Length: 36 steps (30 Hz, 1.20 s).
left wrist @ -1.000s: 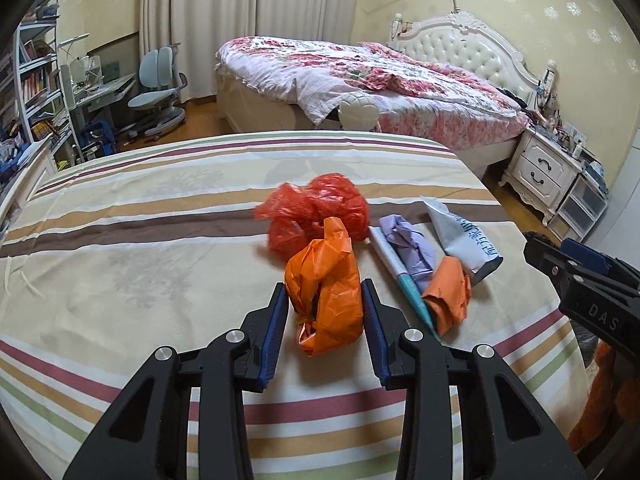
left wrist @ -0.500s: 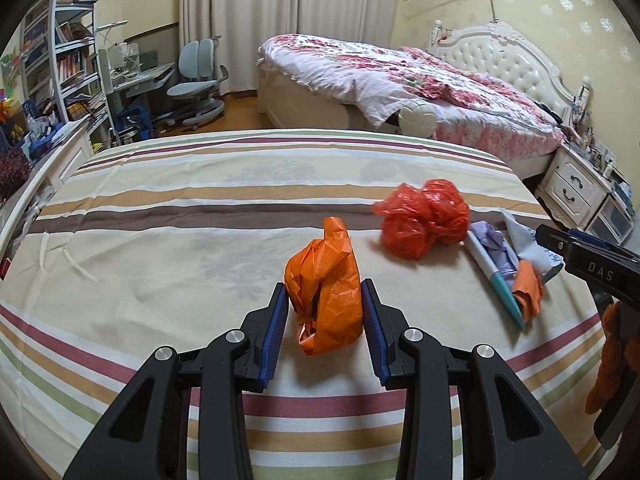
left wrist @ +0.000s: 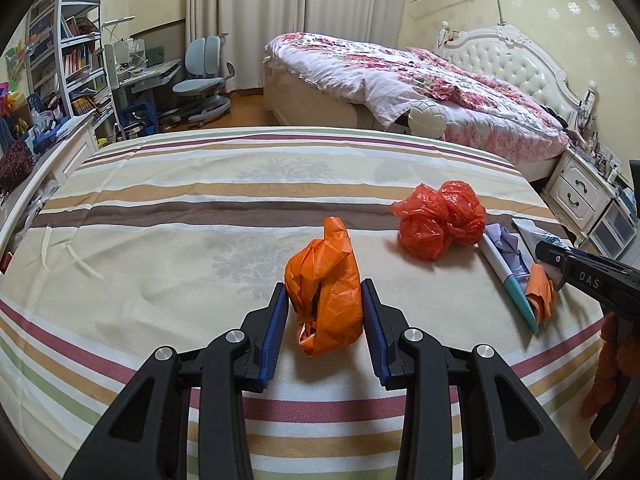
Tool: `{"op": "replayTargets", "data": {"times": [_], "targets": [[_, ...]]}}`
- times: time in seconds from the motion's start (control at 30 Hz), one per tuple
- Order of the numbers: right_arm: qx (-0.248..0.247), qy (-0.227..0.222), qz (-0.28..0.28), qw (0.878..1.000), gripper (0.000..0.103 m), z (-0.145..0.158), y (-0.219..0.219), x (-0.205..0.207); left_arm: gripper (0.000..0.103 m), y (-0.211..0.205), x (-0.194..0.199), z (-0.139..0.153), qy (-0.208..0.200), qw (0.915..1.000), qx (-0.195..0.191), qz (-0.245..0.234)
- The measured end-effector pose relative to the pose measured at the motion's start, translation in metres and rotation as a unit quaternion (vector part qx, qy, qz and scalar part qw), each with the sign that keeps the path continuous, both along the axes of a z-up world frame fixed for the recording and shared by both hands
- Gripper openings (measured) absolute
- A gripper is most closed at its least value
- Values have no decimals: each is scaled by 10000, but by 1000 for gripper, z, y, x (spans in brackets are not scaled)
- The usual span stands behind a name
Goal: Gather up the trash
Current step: 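Grasp the white milk powder tube with the right tool while the left tool holds the bag, then carry the orange bag and white tube over the bin and release both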
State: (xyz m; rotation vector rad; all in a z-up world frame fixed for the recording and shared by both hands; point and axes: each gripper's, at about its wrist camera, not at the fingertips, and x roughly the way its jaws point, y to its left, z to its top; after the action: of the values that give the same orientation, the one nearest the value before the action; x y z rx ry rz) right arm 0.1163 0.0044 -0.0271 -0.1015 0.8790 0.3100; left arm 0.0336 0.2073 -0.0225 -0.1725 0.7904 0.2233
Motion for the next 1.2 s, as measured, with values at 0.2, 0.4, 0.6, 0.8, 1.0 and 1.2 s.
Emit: {"op": "replayTargets", "data": {"times": [0.2, 0.4, 0.6, 0.8, 1.0, 1.2], "targets": [[48, -61, -90, 9999, 21, 3, -13, -9, 37, -12, -3, 3, -46, 9999, -18, -152], [149, -115, -198, 9996, 20, 7, -31, -22, 37, -27, -6, 6, -80, 9994, -31, -333], [213, -253, -318, 9989, 19, 16, -51, -37, 37, -48, -8, 11, -140, 9984, -41, -541], [258, -410, -548, 9973, 19, 25, -79, -49, 37, -76, -9, 20, -266, 9963, -34, -822], [257, -553, -838, 9946, 19, 32, -111, -59, 37, -110, -9, 30, -438, 9919, -7, -1191], [216, -701, -1155, 9906, 19, 38, -144, -67, 37, -148, -5, 38, -583, 9858, 11, -1573]]}}
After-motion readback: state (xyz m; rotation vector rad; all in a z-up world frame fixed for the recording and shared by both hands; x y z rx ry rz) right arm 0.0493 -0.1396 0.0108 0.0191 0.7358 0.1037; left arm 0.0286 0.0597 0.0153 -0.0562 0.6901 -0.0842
